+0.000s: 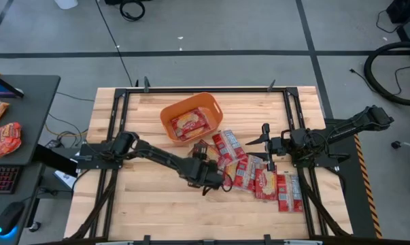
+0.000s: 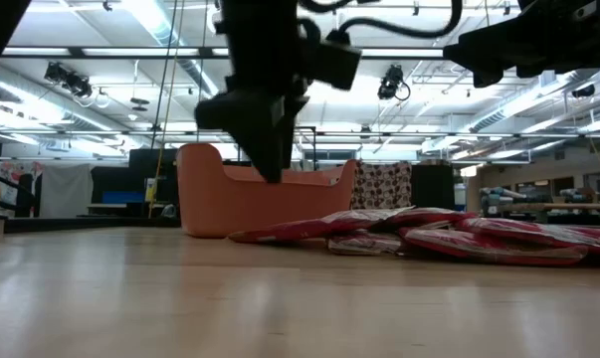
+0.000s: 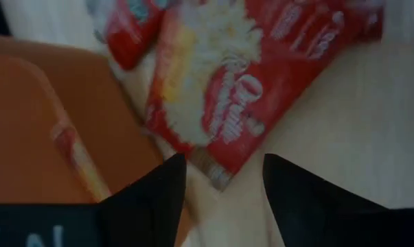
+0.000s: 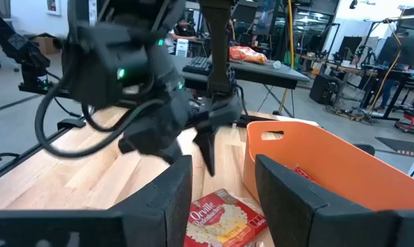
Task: Sort popcorn bags into baskets
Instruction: Put the popcorn bag into the orange bin
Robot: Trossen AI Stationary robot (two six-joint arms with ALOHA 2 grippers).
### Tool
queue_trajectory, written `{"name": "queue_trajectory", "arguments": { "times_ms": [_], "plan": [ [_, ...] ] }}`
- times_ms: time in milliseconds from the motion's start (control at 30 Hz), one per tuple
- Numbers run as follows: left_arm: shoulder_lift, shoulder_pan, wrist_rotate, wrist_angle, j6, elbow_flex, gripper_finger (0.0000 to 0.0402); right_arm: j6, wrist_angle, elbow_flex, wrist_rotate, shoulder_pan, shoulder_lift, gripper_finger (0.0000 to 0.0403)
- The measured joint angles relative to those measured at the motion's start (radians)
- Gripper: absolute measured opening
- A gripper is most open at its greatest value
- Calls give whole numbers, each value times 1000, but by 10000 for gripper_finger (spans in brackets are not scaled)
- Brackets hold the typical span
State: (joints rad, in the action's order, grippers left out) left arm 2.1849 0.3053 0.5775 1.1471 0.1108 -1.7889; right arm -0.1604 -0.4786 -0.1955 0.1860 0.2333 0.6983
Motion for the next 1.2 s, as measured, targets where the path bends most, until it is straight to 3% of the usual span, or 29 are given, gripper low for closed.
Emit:
{"name": "queue_trajectory", "arguments": {
  "times_ms": [333,600,700,800,967,1100,1200],
  "plan": [
    [0,13,-8,-256,-22,139,205,0,-3,0,0,0,2,164],
    [44,11,-15,-259,-76,148,203,0,1,0,0,0,2,164],
    [66,11,28,-263,-97,146,200,0,1,0,0,0,2,164],
    [73,12,60,-260,-97,146,175,-1,2,0,1,0,2,164],
    [71,11,51,-233,-62,133,87,-5,2,0,1,0,2,164],
    [71,9,48,-85,-51,20,20,-7,3,0,1,0,2,164],
    [71,-2,50,42,-31,-105,19,-7,3,0,2,0,2,164]
  ]
}}
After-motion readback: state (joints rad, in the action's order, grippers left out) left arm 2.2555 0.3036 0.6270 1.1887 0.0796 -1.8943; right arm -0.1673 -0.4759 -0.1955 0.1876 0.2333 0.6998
